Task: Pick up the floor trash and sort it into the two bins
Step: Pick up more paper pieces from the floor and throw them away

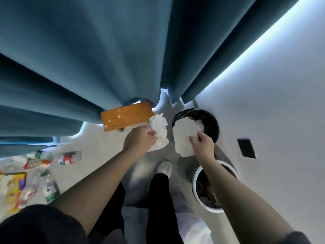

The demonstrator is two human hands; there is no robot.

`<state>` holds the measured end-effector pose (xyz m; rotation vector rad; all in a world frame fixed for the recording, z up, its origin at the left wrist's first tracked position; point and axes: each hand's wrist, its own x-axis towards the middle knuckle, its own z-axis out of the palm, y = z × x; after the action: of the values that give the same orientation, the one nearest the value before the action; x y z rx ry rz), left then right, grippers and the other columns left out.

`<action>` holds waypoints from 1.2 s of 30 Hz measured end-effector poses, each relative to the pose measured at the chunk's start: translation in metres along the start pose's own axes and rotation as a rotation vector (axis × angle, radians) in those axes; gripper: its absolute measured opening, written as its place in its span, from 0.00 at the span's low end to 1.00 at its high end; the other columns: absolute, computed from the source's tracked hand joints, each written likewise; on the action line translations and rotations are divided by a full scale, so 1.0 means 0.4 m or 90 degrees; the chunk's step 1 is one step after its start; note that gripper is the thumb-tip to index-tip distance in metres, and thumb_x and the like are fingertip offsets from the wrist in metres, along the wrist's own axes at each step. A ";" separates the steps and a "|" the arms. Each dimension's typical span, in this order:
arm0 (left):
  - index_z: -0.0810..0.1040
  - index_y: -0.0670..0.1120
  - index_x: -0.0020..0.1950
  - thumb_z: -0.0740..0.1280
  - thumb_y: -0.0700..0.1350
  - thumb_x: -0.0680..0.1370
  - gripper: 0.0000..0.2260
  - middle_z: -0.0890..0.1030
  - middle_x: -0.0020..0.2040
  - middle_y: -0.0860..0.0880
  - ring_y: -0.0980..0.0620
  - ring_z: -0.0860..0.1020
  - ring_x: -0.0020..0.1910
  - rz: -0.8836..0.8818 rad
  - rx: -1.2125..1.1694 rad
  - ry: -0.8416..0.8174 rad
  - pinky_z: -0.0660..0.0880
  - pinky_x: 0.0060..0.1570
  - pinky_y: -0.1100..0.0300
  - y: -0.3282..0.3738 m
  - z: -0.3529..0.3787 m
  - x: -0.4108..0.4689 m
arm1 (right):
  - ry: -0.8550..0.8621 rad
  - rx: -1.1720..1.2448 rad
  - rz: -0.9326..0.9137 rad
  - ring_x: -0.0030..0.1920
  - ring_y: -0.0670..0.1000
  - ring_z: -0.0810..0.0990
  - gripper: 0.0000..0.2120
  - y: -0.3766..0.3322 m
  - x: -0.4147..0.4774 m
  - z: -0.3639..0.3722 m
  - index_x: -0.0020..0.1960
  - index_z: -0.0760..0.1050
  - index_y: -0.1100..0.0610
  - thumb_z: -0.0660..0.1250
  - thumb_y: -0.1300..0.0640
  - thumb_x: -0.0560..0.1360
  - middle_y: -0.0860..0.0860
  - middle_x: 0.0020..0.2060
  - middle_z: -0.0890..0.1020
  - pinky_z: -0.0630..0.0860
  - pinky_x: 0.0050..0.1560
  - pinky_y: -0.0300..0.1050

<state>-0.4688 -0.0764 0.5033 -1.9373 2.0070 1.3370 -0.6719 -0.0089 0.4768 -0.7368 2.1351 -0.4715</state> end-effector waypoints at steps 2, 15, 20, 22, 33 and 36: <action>0.82 0.45 0.50 0.70 0.47 0.74 0.08 0.82 0.48 0.49 0.47 0.79 0.47 0.014 0.021 -0.038 0.75 0.47 0.55 0.054 0.068 0.058 | 0.030 0.025 0.045 0.31 0.50 0.65 0.14 0.073 0.050 -0.037 0.36 0.67 0.66 0.64 0.57 0.74 0.54 0.29 0.67 0.62 0.34 0.46; 0.79 0.50 0.53 0.65 0.48 0.76 0.08 0.81 0.50 0.48 0.46 0.78 0.48 0.140 0.279 -0.175 0.69 0.39 0.59 0.054 0.640 0.587 | 0.183 0.113 0.154 0.37 0.57 0.73 0.09 0.521 0.496 0.127 0.42 0.74 0.62 0.58 0.61 0.77 0.55 0.34 0.77 0.66 0.36 0.47; 0.77 0.49 0.53 0.64 0.47 0.77 0.07 0.80 0.49 0.47 0.46 0.77 0.46 0.206 0.322 -0.140 0.69 0.38 0.57 0.031 0.781 0.738 | 0.268 0.043 0.028 0.40 0.50 0.77 0.14 0.547 0.612 0.227 0.63 0.76 0.55 0.57 0.59 0.81 0.47 0.41 0.80 0.71 0.43 0.42; 0.74 0.47 0.55 0.63 0.42 0.77 0.08 0.79 0.49 0.44 0.43 0.77 0.46 0.209 0.350 -0.137 0.72 0.38 0.55 0.014 0.814 0.774 | 0.236 -0.024 0.009 0.48 0.55 0.81 0.18 0.567 0.652 0.268 0.69 0.71 0.50 0.55 0.59 0.81 0.52 0.51 0.83 0.76 0.50 0.49; 0.58 0.43 0.75 0.52 0.53 0.81 0.25 0.57 0.75 0.39 0.41 0.57 0.73 0.500 0.841 -0.126 0.56 0.68 0.44 0.000 0.770 0.718 | -0.139 -0.293 -0.006 0.77 0.58 0.47 0.26 0.610 0.633 0.302 0.78 0.51 0.53 0.52 0.49 0.82 0.55 0.78 0.51 0.55 0.75 0.55; 0.41 0.43 0.77 0.45 0.61 0.80 0.33 0.41 0.77 0.38 0.40 0.38 0.76 0.472 0.980 -0.163 0.36 0.69 0.34 -0.001 0.787 0.746 | -0.199 -0.406 -0.016 0.77 0.59 0.40 0.28 0.612 0.649 0.300 0.78 0.43 0.47 0.49 0.44 0.82 0.53 0.78 0.42 0.48 0.75 0.59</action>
<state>-0.6931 -0.1264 0.1355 -0.3322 2.3468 -0.2065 -0.7907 0.0001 0.1197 -1.1038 1.9737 0.3232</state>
